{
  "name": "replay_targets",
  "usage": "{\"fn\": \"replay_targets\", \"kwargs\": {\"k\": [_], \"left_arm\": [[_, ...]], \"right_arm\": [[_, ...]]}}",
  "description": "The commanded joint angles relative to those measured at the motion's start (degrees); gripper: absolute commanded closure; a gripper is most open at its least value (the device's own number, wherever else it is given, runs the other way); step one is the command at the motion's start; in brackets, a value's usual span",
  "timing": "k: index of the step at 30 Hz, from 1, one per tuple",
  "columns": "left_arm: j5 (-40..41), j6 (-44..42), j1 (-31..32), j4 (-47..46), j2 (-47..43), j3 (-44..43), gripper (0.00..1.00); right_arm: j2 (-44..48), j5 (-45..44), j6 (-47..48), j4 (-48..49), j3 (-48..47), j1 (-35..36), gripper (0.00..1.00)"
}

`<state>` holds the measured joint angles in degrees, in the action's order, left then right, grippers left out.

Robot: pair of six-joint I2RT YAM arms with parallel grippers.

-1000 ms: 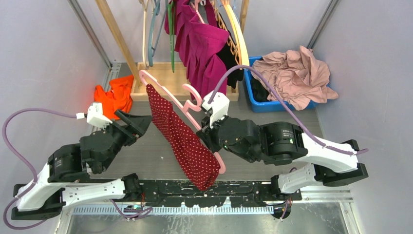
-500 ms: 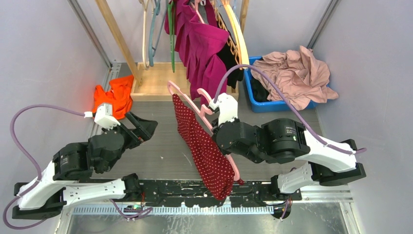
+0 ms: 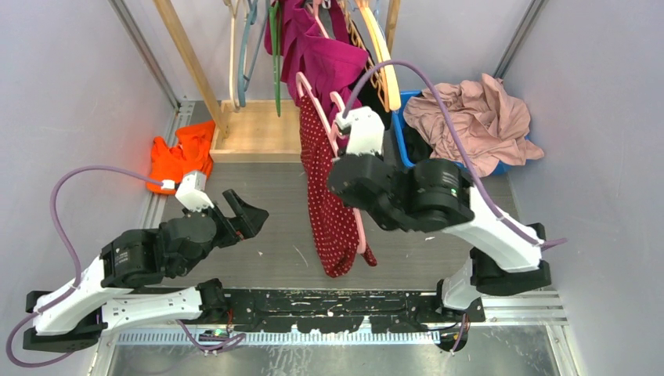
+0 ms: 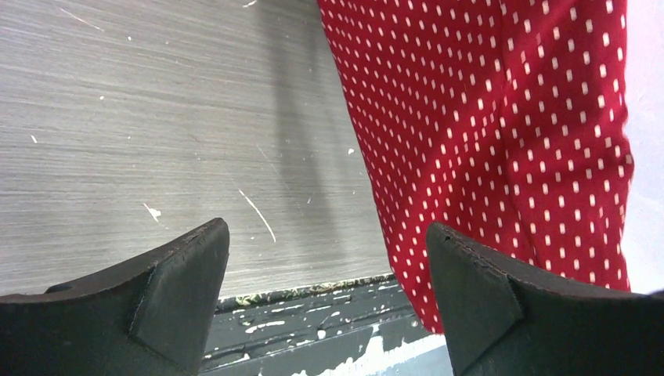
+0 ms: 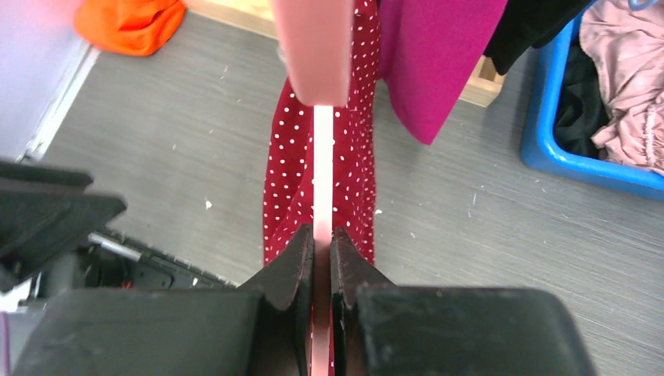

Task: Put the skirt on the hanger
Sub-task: Place the hanger on the clothesline.

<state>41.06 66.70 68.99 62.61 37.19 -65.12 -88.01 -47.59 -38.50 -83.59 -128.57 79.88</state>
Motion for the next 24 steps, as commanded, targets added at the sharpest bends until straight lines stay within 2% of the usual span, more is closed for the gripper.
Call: {"fn": "replay_targets", "kwargs": {"k": [1, 10, 16, 24], "left_arm": [[-2.6, -1.4, 0.0, -1.8, 0.3, 0.8, 0.05], [-2.6, -2.3, 0.1, 2.5, -1.3, -1.5, 0.05], [-2.2, -1.8, 0.1, 4.2, -3.2, -0.7, 0.05], [-2.5, -1.7, 0.1, 5.8, -3.3, -1.4, 0.05]], "right_arm": [[-3.3, 1.1, 3.7, 7.7, -5.9, -6.8, 0.99], [-15.2, 7.8, 12.4, 14.0, -25.2, -13.4, 0.99], [-15.6, 11.4, 13.8, 21.2, -22.6, -15.5, 0.99], [-18.0, 11.4, 19.2, 30.1, -25.1, -18.5, 0.99]]}}
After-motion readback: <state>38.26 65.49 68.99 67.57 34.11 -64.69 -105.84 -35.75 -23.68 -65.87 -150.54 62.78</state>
